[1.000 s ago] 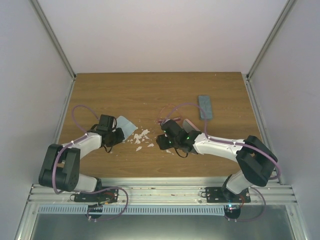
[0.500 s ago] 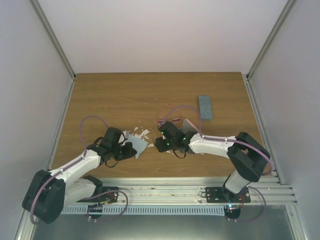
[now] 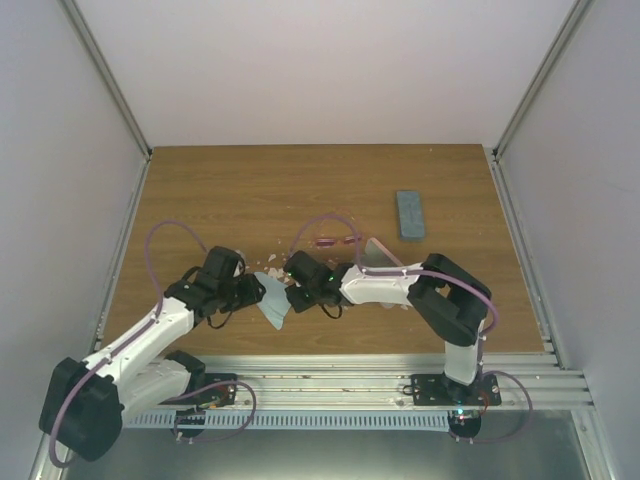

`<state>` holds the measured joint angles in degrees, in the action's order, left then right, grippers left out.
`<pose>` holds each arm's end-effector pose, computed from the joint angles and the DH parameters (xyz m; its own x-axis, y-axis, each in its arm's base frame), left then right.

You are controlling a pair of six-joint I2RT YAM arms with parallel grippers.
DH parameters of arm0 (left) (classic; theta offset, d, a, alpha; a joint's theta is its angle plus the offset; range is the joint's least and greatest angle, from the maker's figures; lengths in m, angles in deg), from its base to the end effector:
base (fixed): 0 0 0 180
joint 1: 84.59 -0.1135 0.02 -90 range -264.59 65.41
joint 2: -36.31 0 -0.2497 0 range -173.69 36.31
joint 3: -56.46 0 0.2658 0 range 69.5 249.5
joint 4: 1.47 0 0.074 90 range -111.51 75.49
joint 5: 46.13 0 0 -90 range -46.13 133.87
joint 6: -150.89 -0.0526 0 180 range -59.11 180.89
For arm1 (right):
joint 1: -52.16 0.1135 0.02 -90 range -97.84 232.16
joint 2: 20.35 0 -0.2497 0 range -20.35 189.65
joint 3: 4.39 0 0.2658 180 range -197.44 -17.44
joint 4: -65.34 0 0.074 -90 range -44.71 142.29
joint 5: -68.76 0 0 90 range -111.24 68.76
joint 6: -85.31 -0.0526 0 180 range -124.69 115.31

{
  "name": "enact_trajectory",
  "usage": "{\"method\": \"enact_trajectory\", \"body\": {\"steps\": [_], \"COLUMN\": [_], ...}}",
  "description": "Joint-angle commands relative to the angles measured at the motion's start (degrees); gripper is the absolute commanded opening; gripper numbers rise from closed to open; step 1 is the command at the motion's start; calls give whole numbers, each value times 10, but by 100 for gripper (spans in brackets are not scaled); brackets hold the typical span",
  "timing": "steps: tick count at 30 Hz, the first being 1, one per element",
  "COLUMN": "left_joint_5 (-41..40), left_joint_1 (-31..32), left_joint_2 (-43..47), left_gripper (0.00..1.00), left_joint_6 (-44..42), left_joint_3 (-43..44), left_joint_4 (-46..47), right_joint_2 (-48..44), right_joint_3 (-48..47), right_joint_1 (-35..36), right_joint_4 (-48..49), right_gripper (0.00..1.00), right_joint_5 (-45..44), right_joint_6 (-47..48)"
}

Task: Organize the sunglasses
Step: Move the glasses cleaning cloth to the center of the board.

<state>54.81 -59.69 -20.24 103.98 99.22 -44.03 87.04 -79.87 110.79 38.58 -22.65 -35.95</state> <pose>0.1864 -0.0975 0.1539 -0.8990 -0.3222 -0.2967 -0.1443 0.8575 -0.4939 0.2021 0.3290 0.1032 -0.8196 -0.3477 -0.4554 -0.4932 0.8327 0.2519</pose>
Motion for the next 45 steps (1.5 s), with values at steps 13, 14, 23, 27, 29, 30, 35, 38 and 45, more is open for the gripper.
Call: {"method": "enact_trajectory", "body": {"steps": [13, 14, 23, 27, 29, 30, 35, 38, 45], "left_joint_5": [-4, 2, 81, 114, 134, 142, 144, 144, 122], "left_joint_1": [-115, -116, -115, -112, -104, -94, -50, -25, 33], "left_joint_2": [-96, -108, -174, -186, -194, -197, -206, -198, -142], "left_gripper": [45, 45, 47, 48, 48, 48, 48, 47, 43], "left_joint_6": [-83, -87, -118, -126, -127, -126, -103, -76, 1], "left_joint_3": [21, 23, 39, 48, 49, 49, 34, 12, -48], "left_joint_4": [97, 103, 149, 164, 173, 176, 191, 203, 221], "right_joint_2": [50, 46, -38, -84, -97, -101, -122, -137, -157], "right_joint_3": [-17, -14, 58, 102, 114, 119, 145, 157, 179], "right_joint_1": [10, 11, 10, 10, 10, 10, 10, 10, 10], "right_joint_4": [-12, -12, -4, -31, -57, -72, -115, -114, -109], "right_gripper": [6, 3, 0, 1, 1, 1, 1, 1, 1], "right_joint_5": [-9, -5, -25, -92, -135, -154, -203, -195, -173], "right_joint_6": [10, 9, -35, -78, -104, -117, -165, -172, -184]}}
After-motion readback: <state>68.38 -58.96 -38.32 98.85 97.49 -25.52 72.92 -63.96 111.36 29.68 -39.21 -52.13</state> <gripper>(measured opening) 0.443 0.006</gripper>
